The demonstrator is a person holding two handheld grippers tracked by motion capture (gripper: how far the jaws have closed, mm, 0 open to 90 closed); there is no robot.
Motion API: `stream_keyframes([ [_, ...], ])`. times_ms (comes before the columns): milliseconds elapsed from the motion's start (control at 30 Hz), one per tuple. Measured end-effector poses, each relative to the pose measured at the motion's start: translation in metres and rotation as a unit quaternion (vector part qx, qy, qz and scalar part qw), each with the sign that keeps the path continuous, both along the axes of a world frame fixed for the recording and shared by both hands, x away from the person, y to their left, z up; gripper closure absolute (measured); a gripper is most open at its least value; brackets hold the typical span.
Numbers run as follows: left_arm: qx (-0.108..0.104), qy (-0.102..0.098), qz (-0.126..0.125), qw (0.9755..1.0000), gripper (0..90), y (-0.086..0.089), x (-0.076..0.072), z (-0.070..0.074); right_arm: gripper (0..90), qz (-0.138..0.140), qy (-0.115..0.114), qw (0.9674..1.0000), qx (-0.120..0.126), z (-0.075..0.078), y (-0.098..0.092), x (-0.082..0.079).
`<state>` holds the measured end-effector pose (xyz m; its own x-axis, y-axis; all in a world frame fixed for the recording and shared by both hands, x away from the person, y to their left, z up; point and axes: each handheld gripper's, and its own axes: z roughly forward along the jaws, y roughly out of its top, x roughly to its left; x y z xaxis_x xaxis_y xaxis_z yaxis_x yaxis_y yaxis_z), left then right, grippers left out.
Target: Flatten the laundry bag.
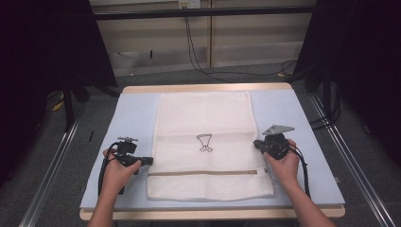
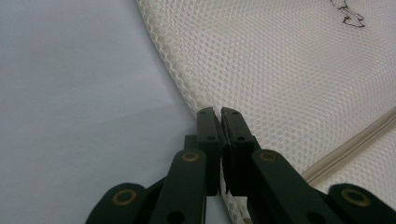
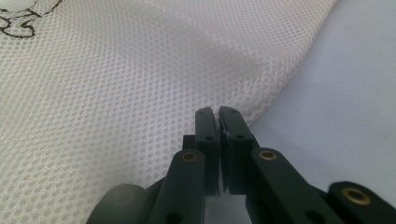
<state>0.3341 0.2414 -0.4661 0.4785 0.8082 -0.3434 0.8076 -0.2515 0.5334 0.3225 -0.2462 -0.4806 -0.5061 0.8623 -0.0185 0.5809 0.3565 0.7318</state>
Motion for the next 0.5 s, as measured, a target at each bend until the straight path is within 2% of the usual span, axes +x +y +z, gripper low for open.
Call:
stream_keyframes([
  [167,0.001,0.006,-0.002,1.0,87.1,0.0025,-0.0004,0.0013,86.7,0.001,0.004,1.0,0.003,0.0001,0.0016,0.001],
  [233,0.004,0.001,0.003,1.0,87.1,0.0028,-0.0013,0.0015,86.7,-0.001,0.009,0.9999,0.009,0.0006,0.0022,0.0003],
  [400,0.0,0.006,0.001,1.0,87.1,0.007,-0.003,0.0031,86.7,0.007,0.006,0.9999,0.009,0.0009,0.0041,-0.0003],
  [500,0.005,-0.001,0.01,0.9999,87.1,0.0085,-0.0048,0.0046,86.7,0.008,0.008,0.9998,0.015,0.0009,0.0058,0.0009],
])
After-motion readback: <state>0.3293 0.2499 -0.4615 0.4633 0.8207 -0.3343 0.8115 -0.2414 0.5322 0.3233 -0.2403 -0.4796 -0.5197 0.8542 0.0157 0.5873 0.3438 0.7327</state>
